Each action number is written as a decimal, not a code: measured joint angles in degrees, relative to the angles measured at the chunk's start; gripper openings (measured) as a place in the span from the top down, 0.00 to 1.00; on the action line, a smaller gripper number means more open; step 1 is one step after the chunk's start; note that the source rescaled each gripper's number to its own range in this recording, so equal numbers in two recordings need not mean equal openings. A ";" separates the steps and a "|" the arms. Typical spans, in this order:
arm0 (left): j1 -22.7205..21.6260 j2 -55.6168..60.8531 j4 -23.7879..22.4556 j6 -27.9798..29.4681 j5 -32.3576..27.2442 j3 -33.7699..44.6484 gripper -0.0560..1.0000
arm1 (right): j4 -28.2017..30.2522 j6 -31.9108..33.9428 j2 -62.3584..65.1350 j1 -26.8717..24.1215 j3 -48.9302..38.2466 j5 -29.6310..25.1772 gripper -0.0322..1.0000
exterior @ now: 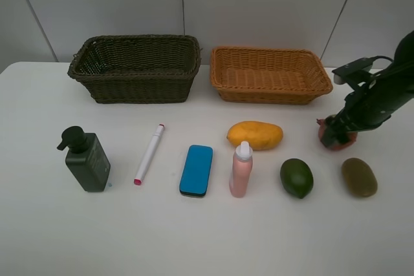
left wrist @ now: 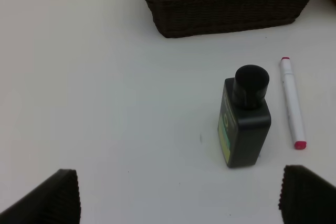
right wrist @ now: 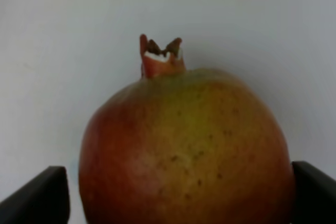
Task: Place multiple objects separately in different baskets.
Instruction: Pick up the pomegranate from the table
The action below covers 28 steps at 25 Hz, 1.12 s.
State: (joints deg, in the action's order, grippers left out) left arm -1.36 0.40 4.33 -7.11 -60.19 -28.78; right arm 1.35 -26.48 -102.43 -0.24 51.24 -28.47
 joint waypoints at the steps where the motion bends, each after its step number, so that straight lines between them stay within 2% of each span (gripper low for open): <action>1: 0.00 0.00 0.00 0.00 0.00 0.00 0.00 | -0.06 0.00 -0.52 0.00 0.14 0.11 0.00; 9: 0.00 0.00 0.00 0.00 0.00 0.00 0.00 | -0.10 0.00 -1.92 0.00 0.63 2.26 0.00; 18: 0.00 0.00 0.00 0.00 0.00 0.00 0.00 | -0.10 0.00 -1.92 0.00 0.63 2.31 0.01; 19: 0.00 0.00 0.00 0.00 0.00 0.00 0.00 | -0.10 0.00 -1.92 0.00 0.63 2.26 0.03; 20: 0.00 0.00 0.00 0.00 0.00 0.00 0.00 | -0.10 0.00 -1.92 0.00 0.63 2.26 0.10; 21: 0.00 0.00 0.00 0.00 0.00 0.00 0.00 | -0.10 0.00 -1.92 0.00 0.63 2.26 0.21; 22: 0.00 0.00 0.00 0.00 0.00 0.00 0.00 | -0.05 0.00 -1.92 0.00 0.63 2.26 0.37; 23: 0.00 0.00 0.00 0.00 0.00 0.00 0.00 | -0.05 0.00 -1.92 0.00 0.63 2.26 0.41; 28: 0.00 0.00 0.00 0.00 0.00 0.00 0.00 | -0.05 0.00 -1.92 0.00 0.63 2.26 0.41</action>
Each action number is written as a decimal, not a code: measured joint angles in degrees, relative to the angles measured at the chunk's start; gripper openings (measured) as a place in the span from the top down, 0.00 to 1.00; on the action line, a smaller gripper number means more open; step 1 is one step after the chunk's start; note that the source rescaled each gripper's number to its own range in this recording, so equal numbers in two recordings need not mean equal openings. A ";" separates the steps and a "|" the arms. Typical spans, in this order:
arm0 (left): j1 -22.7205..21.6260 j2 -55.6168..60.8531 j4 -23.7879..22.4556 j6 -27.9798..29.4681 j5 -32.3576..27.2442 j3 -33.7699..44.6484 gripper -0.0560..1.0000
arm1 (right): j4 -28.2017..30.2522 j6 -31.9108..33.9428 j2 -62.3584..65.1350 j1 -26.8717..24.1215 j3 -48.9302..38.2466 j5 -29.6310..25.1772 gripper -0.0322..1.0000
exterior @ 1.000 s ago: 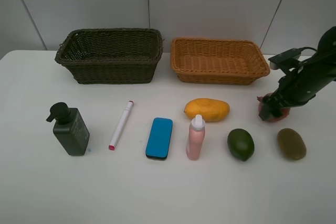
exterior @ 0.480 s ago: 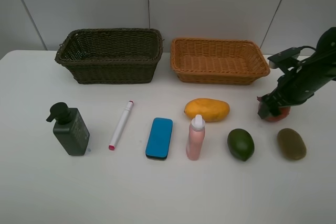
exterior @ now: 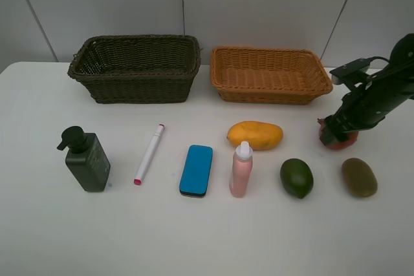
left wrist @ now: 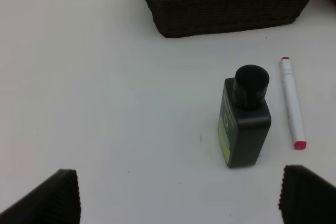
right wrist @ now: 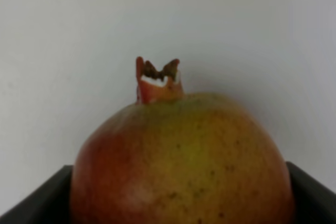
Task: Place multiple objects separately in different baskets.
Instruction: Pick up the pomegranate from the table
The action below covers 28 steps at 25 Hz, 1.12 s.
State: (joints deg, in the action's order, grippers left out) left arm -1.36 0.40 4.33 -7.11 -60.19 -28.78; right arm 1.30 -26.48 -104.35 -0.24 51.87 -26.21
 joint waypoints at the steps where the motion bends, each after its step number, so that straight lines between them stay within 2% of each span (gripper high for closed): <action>1: 0.00 0.00 0.00 0.00 0.00 0.00 0.00 | 0.00 0.00 0.00 0.00 0.00 0.00 0.41; 13: 0.00 0.00 0.00 0.00 0.00 0.00 0.00 | 0.00 0.00 0.00 0.00 0.00 0.58 0.41; 28: 0.00 0.00 0.00 0.00 0.00 0.00 0.00 | -1.60 0.00 0.97 0.00 0.00 -1.70 0.41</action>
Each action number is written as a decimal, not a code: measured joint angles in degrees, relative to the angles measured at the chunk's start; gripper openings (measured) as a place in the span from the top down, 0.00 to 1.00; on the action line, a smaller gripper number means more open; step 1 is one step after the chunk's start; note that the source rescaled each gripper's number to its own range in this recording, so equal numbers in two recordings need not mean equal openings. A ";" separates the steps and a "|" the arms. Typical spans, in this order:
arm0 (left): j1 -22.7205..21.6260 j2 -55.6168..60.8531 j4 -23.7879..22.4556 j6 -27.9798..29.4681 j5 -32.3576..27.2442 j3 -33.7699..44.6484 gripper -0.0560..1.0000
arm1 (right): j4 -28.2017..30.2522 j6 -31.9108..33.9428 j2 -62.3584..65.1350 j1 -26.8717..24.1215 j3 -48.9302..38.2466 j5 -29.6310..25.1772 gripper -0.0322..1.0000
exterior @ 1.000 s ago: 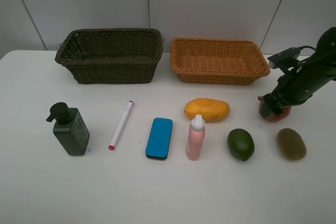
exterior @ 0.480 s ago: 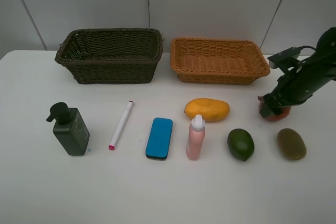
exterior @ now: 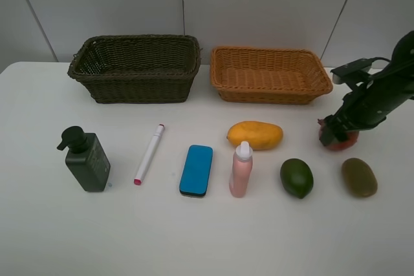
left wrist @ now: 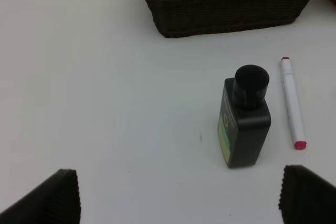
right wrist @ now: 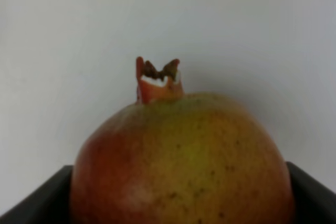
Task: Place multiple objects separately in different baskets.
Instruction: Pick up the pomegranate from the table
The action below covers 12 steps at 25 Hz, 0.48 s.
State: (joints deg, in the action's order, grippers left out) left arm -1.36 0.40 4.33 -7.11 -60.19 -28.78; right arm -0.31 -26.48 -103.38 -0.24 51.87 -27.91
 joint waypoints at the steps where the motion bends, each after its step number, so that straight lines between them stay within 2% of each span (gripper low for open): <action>1: 0.00 0.00 0.00 0.00 0.00 0.00 0.00 | -0.05 0.00 0.55 0.00 0.00 -0.43 0.41; 7: 0.00 0.00 0.00 0.00 0.00 0.00 0.00 | -1.62 0.00 6.27 0.00 0.00 -4.01 0.41; 12: 0.00 0.00 0.00 0.00 0.00 0.00 0.00 | -5.42 0.00 10.49 0.00 0.00 -3.87 0.41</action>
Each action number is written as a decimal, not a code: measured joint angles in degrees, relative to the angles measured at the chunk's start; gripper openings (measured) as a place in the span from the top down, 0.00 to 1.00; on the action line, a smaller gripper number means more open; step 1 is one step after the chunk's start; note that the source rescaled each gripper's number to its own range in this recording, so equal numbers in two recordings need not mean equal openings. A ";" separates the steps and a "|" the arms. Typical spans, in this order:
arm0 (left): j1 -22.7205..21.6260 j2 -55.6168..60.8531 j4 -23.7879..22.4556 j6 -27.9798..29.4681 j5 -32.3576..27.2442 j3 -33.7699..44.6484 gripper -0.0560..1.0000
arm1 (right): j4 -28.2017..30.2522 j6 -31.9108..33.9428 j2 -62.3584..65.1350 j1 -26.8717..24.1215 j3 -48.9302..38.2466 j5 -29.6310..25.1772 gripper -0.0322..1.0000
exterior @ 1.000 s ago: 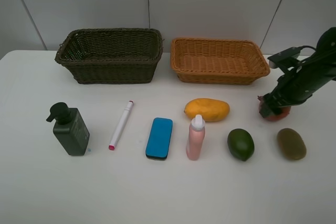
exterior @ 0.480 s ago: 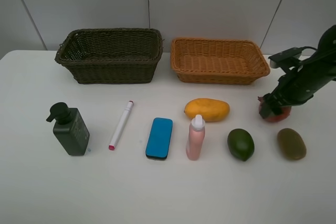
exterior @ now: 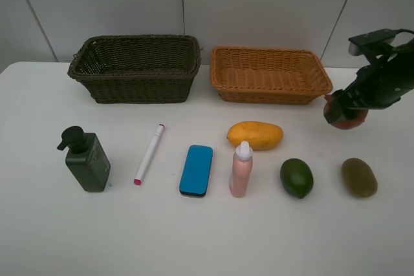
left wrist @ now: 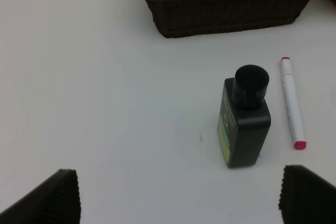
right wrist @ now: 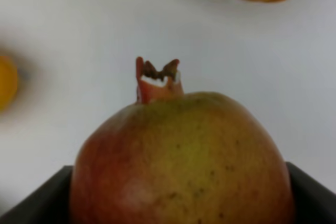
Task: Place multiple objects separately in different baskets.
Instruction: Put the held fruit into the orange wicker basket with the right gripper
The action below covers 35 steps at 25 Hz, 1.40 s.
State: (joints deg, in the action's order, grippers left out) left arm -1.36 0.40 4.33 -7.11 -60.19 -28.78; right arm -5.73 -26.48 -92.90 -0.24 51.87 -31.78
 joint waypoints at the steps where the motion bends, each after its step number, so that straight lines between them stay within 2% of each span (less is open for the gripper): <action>1: 0.00 0.00 0.00 0.00 0.00 0.00 0.00 | -0.76 0.00 0.47 0.00 0.00 0.57 0.41; 7: 0.00 0.00 0.00 0.00 0.00 0.00 0.00 | -3.46 0.00 0.94 0.17 3.49 1.52 0.41; 13: 0.00 0.00 0.00 0.00 0.00 0.00 0.00 | -3.99 0.00 -0.24 2.05 8.61 5.19 0.41; 19: 0.00 0.00 0.00 0.00 0.00 0.00 0.00 | -4.43 0.00 -7.23 4.60 16.56 7.72 0.41; 25: 0.00 0.00 0.00 0.00 0.00 0.00 0.00 | -5.26 0.00 -14.99 4.74 24.43 8.31 0.41; 35: 0.00 0.00 0.00 0.00 0.00 0.00 0.00 | -5.41 0.00 -22.58 4.74 27.28 11.12 0.41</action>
State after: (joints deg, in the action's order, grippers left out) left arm -1.36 0.40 4.33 -7.11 -60.19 -28.78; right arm -11.14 -26.48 -115.48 4.50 79.14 -20.66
